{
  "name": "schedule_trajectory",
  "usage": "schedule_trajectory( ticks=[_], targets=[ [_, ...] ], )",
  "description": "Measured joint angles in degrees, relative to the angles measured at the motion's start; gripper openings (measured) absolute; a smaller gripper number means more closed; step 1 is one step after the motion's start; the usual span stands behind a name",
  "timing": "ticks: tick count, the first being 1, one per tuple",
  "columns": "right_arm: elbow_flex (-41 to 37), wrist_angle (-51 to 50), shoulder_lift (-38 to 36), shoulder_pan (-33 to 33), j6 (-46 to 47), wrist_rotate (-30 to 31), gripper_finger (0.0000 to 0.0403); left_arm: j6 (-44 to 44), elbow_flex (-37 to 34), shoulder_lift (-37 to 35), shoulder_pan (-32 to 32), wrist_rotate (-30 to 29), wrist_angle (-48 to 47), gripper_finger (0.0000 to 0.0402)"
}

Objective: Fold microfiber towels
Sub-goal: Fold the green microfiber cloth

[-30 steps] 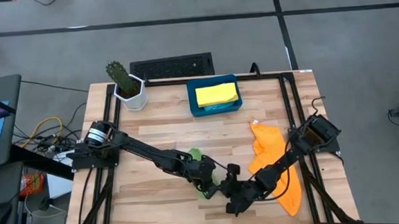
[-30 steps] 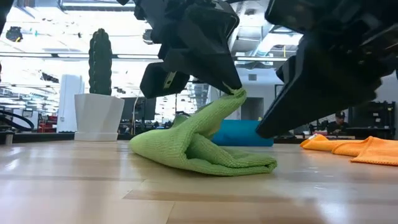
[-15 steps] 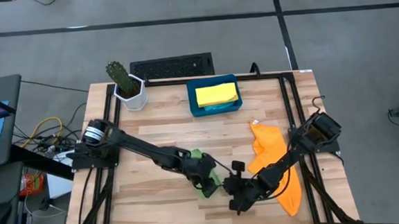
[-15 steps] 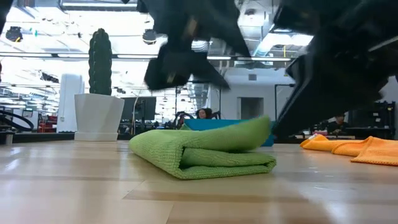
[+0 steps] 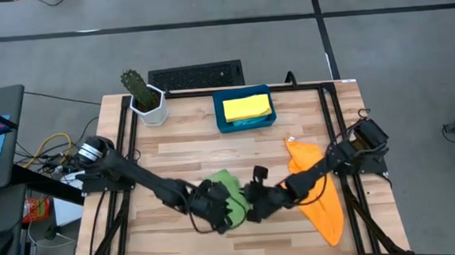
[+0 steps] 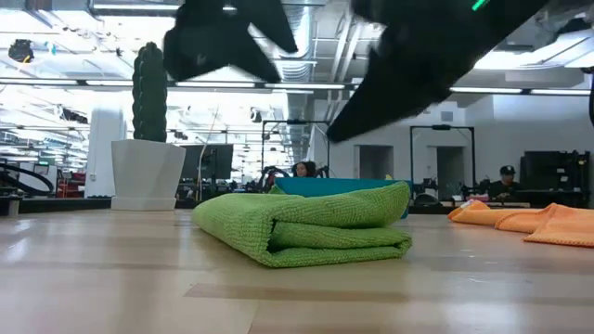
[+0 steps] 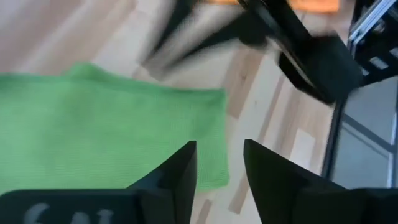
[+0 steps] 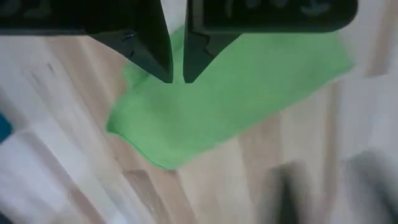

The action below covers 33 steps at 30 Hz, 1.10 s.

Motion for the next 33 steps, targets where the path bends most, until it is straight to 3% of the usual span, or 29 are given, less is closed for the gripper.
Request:
schedule_trajectory(
  ticks=[5, 12, 18, 25, 33],
  targets=[
    [-4.93, 10.25, 1.52, -5.76, -0.31, -6.93, 0.0064, -0.51, -1.06, 4.53, -1.56, -5.41, 4.55, 0.0104],
    [-10.69, 27.22, 1.77, -13.22, -10.06, -21.17, 0.0064, -0.24, -1.04, 12.34, -0.93, -5.69, 7.67, 0.0093],
    [-12.42, 35.9, 5.83, -16.32, -14.61, -24.23, 0.0064, -2.23, -0.77, 17.48, -0.94, -1.83, 9.35, 0.009],
    [-11.71, 34.95, 12.44, -21.75, -12.84, -26.94, 0.0064, -1.68, -0.75, 18.39, -1.25, -0.43, 8.47, 0.009],
    [-12.76, 34.62, 4.64, -22.87, -18.89, -26.23, 0.0064, -1.09, -0.84, 18.37, -1.17, 1.3, 8.15, 0.009]
  ],
)
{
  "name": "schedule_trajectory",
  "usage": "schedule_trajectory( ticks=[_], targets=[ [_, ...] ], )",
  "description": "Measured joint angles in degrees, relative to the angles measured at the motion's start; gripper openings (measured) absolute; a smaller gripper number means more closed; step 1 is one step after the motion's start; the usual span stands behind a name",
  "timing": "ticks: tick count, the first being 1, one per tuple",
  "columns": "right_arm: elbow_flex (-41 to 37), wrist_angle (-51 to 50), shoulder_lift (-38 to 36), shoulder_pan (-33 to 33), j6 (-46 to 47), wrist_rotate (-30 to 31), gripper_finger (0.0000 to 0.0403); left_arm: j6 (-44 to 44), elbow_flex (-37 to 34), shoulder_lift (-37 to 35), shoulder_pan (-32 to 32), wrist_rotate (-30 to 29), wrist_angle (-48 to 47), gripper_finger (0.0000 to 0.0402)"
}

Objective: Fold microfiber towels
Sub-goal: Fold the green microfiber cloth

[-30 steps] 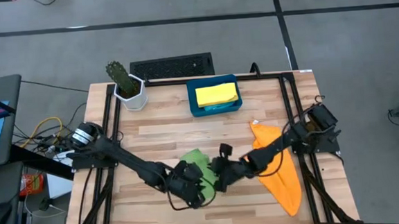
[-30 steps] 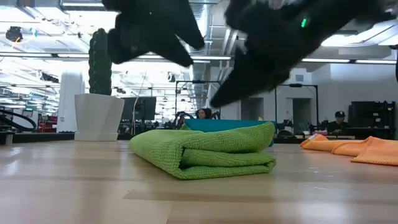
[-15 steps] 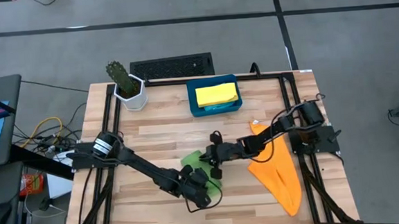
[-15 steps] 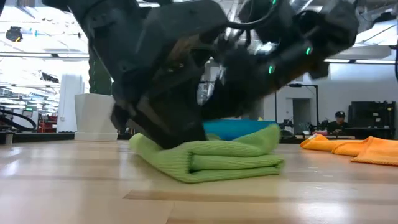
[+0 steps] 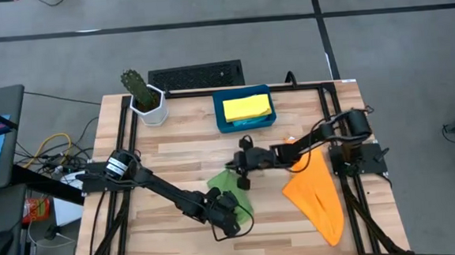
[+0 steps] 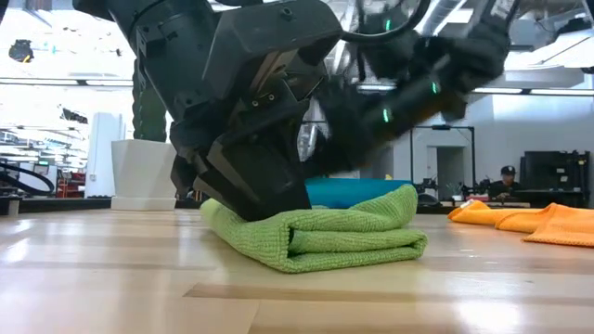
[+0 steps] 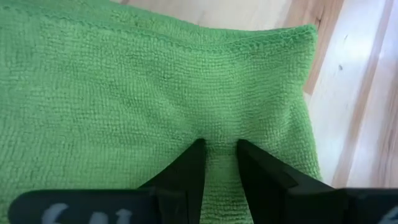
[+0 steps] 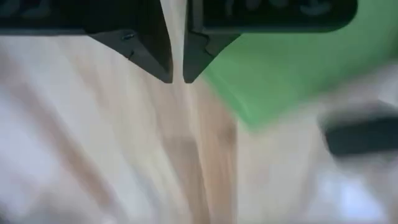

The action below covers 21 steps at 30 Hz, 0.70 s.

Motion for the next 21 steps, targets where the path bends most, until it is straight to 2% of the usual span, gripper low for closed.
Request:
schedule_trajectory(
  ticks=[4, 7, 9, 11, 14, 17, 19, 21],
  targets=[
    [-0.06, -2.1, -4.46, 2.01, 0.1, -2.09, 0.0064, 0.02, 0.08, -1.07, 0.07, 0.54, -0.56, 0.009],
    [-0.07, -2.71, -7.02, 4.32, 0.74, -3.58, 0.0064, 0.95, -0.38, -4.83, 0.85, 1.54, -6.54, 0.009],
    [-0.75, -2.69, -7.88, 6.28, 1.93, -3.51, 0.0064, 1.94, -0.57, -9.32, 1.33, -1.79, -11.0, 0.009],
    [-2.44, 0.0, -7.57, 8.73, 4.94, -3.51, 0.0064, 3.34, -0.25, -15.08, 1.64, -7.98, -12.75, 0.009],
    [-4.55, 9.9, -6.06, 12.29, 7.41, -3.74, 0.0064, 6.93, -0.75, -20.7, 1.46, -15.73, -12.62, 0.009],
    [-3.97, 18.06, -3.07, 14.91, 7.08, -2.95, 0.0064, 10.02, -1.71, -22.37, 1.05, -18.92, -14.2, 0.009],
    [-2.34, 19.99, 0.03, 16.01, 7.59, -1.33, 0.0064, 7.68, -3.68, -22.29, 1.14, -21.24, -14.66, 0.009],
    [-0.3, 19.97, 3.7, 17.01, 8.89, -0.69, 0.0064, 6.54, -7.46, -21.48, 1.32, -20.62, -11.64, 0.009]
  ],
)
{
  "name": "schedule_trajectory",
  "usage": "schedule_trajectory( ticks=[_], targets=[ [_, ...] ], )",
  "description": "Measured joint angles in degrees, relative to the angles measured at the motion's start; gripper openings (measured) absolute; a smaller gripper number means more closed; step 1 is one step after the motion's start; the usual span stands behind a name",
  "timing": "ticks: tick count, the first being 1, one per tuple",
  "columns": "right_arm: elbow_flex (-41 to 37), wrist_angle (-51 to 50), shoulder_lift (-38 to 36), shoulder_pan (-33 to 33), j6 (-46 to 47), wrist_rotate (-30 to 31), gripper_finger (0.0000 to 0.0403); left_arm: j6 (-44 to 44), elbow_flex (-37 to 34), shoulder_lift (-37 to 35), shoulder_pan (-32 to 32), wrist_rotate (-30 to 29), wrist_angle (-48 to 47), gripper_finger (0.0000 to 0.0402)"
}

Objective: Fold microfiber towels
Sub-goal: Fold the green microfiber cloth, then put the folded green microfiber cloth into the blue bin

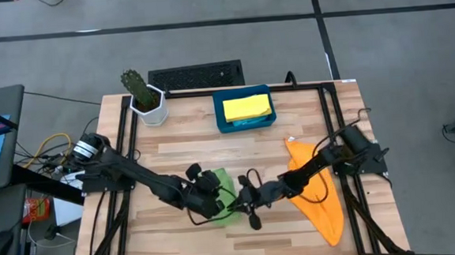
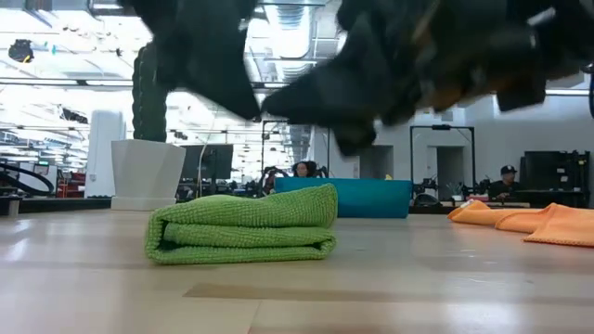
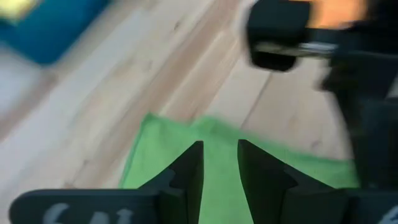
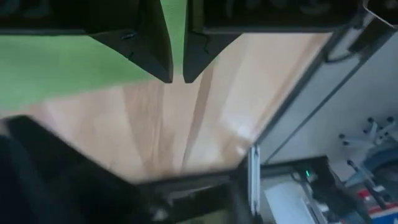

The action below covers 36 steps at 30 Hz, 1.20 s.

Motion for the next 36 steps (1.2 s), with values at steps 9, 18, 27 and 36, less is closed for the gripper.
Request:
schedule_trajectory(
  ticks=[9, 18, 27, 36],
  targets=[
    [5.21, 1.47, 13.41, 1.14, 9.82, 1.34, 0.0064, -10.07, -16.05, 0.49, -0.03, 1.03, 9.48, 0.009],
    [4.14, -8.72, 5.39, 0.57, 8.83, -0.13, 0.0058, -13.57, -25.29, 0.22, 1.93, 3.35, 21.98, 0.009],
    [4.33, -33.92, -13.94, 0.66, 2.98, -0.02, 0.0068, -6.6, -23.14, -5.54, 2.84, 13.03, 24.34, 0.009],
    [9.01, -39.43, -11.67, 7.12, -18.15, 0.02, 0.015, 0.51, -22.49, -14.05, 6.3, 12.02, 21.1, 0.009]
  ],
)
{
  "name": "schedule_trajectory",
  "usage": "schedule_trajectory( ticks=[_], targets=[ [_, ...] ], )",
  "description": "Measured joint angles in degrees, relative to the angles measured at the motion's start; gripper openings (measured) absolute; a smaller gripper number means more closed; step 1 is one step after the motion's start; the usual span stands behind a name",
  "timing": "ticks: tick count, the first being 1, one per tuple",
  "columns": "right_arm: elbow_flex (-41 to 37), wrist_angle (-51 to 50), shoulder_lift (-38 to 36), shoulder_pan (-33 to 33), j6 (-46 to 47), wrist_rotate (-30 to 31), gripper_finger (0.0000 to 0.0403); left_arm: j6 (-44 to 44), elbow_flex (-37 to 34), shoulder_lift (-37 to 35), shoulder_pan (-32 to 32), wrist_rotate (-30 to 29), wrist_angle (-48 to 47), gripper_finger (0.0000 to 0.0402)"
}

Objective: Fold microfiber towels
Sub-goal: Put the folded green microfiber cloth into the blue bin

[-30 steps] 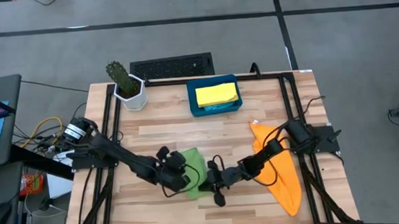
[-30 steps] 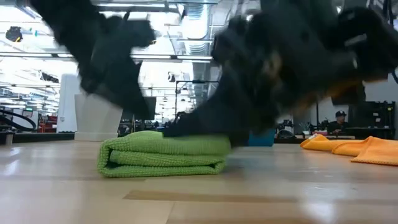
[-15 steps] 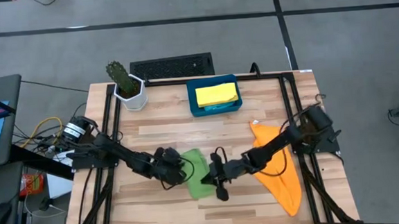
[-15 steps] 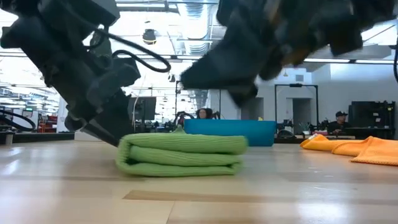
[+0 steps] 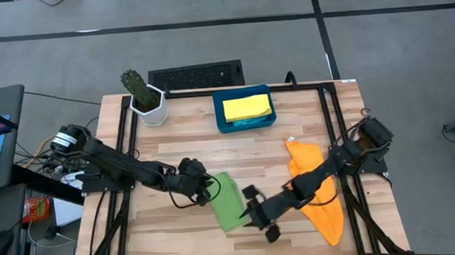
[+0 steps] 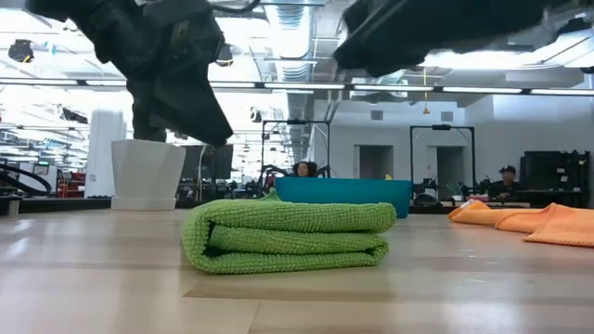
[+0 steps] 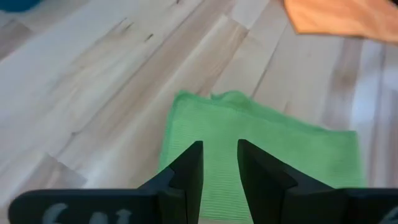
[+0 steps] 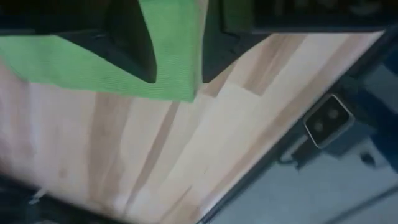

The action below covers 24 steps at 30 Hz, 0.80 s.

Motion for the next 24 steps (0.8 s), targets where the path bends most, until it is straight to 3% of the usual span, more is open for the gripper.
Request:
schedule_trajectory(
  ticks=[9, 14, 18, 24],
  targets=[
    [13.87, -5.3, 14.72, 0.36, -0.4, 0.31, 0.0243, 6.11, -0.3, 1.09, 0.5, 0.62, -1.2, 0.009],
    [18.48, -12.37, 20.68, 0.5, 0.39, 4.89, 0.0242, 8.28, -0.28, 1.11, 0.71, -0.13, -1.54, 0.009],
    [20.72, -15.92, 23.97, 1.07, 4.35, 13.84, 0.0235, 8.65, -0.28, 1.13, 0.69, -0.64, -2.42, 0.009],
    [21.72, -22.61, 24.79, 0.64, 10.69, 16.5, 0.0208, 8.84, -0.28, 1.13, 0.67, -0.59, -2.81, 0.009]
  ],
)
